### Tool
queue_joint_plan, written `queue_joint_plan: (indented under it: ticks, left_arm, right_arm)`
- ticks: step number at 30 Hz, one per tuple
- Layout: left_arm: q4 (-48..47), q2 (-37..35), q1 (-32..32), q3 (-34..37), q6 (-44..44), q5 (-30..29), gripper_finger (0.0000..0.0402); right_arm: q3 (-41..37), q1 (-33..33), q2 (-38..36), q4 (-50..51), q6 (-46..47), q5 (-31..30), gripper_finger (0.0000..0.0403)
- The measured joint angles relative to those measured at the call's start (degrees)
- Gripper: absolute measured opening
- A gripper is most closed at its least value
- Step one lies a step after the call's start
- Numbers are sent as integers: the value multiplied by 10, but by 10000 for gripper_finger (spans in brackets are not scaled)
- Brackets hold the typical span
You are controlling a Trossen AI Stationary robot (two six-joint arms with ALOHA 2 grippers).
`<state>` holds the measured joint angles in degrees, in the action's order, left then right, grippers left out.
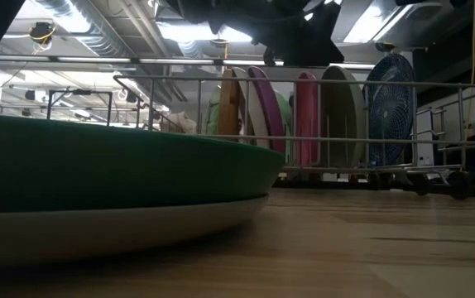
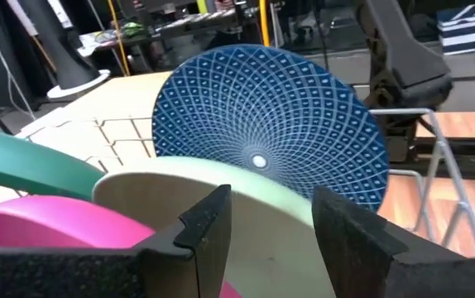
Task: Sort dishes
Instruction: Put the green plate in the dishwasher rack
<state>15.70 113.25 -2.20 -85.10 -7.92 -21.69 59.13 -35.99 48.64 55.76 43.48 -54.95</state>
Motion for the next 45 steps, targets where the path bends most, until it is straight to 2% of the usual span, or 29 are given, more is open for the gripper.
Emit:
queue_joint_plan:
  ticks: [12,15,18,23,28,31,36,45]
  left_arm:
    - [54,-6,20,0,16,-1,159]
    - [29,-25,31,-1,26,-27,159]
    - [-25,-47,34,-1,92,-70,159]
    - [-109,-62,17,-1,183,-83,159]
    - [-131,-64,-8,-1,181,-84,159]
    - [-138,-63,-22,-1,212,-83,159]
    - [-136,-63,-36,-1,247,-40,159]
    - [-132,-63,-42,-1,275,-27,159]
  right_arm:
    - [0,0,0,7,1,16,136]
    - [0,0,0,17,2,17,136]
    - [0,0,0,17,2,23,136]
    - [0,0,0,14,2,27,136]
    - [0,0,0,13,2,27,136]
    - [0,0,0,14,2,30,136]
    - [0,0,0,14,2,31,136]
    - [0,0,0,14,2,32,136]
